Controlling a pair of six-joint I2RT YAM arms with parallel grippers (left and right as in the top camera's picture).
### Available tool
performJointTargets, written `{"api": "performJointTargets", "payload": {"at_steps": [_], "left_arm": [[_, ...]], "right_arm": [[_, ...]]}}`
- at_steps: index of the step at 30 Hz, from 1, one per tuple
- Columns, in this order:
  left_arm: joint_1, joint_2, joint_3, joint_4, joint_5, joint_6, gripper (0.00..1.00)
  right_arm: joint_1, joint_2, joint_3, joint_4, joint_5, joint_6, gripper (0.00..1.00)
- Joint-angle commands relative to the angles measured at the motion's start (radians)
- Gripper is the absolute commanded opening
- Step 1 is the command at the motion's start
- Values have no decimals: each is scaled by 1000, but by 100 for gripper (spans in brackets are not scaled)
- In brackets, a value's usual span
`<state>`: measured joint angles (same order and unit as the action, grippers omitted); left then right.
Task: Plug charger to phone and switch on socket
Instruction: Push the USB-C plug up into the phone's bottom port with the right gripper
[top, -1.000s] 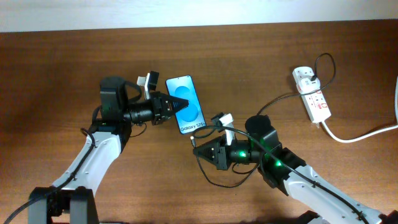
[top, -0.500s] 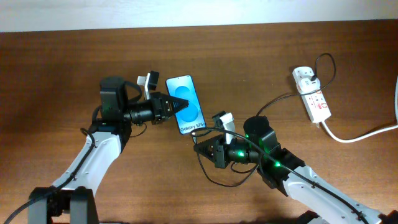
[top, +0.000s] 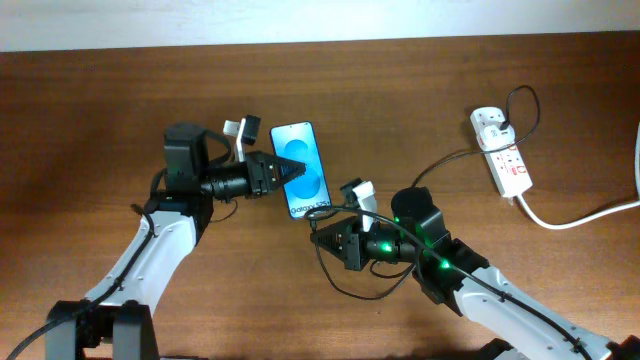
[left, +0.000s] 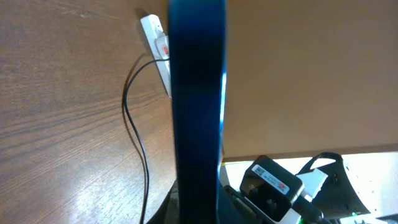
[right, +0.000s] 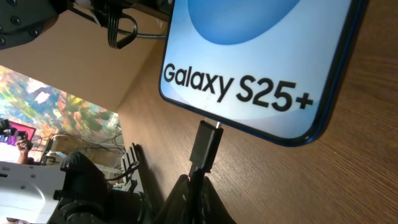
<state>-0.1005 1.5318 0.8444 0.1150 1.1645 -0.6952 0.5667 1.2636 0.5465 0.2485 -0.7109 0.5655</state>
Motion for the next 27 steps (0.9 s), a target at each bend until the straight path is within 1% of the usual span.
{"api": "performJointTargets", "payload": {"at_steps": [1, 2, 3, 5, 6, 7, 9, 12, 14, 17, 19, 21, 22, 23, 24, 26, 27], "left_arm": [[-29, 0, 9, -31, 105, 113, 0], [-29, 0, 9, -88, 108, 161, 0], [-29, 0, 9, -127, 109, 183, 0], [-29, 0, 9, -139, 131, 197, 0], [-29, 0, 9, -139, 132, 197, 0], [-29, 0, 9, -139, 137, 196, 0], [-29, 0, 9, -156, 150, 197, 0], [-29, 0, 9, -159, 158, 197, 0], [-30, 0, 9, -186, 212, 249, 0], [-31, 0, 9, -350, 212, 404, 0], [-31, 0, 9, -414, 212, 453, 0], [-31, 0, 9, -425, 207, 465, 0], [-31, 0, 9, -391, 190, 446, 0], [-30, 0, 9, -304, 121, 322, 0], [-30, 0, 9, -214, 95, 234, 0], [-30, 0, 9, -89, 34, 62, 0], [-31, 0, 9, -52, -8, 10, 0]], "right_arm": [[2, 0, 15, 76, 39, -10, 4], [2, 0, 15, 80, 48, -10, 5], [2, 0, 15, 78, 54, -10, 8], [2, 0, 15, 79, 55, -10, 14], [2, 0, 15, 79, 55, -10, 15], [2, 0, 15, 81, 62, -8, 15], [2, 0, 15, 82, 73, -6, 4], [2, -1, 16, 105, 77, -6, 4], [-13, 0, 45, 127, 76, 14, 4], [-45, 0, 79, 127, 77, 20, 4], [-45, 0, 87, 127, 81, 20, 4], [-44, 0, 88, 121, 68, 20, 4], [-43, 0, 88, 102, 48, 22, 5], [-43, 0, 88, 60, 40, 24, 9], [-43, 0, 88, 53, 37, 23, 10], [-43, 0, 88, 47, 21, 24, 15], [-43, 0, 88, 45, 5, 24, 16]]}}
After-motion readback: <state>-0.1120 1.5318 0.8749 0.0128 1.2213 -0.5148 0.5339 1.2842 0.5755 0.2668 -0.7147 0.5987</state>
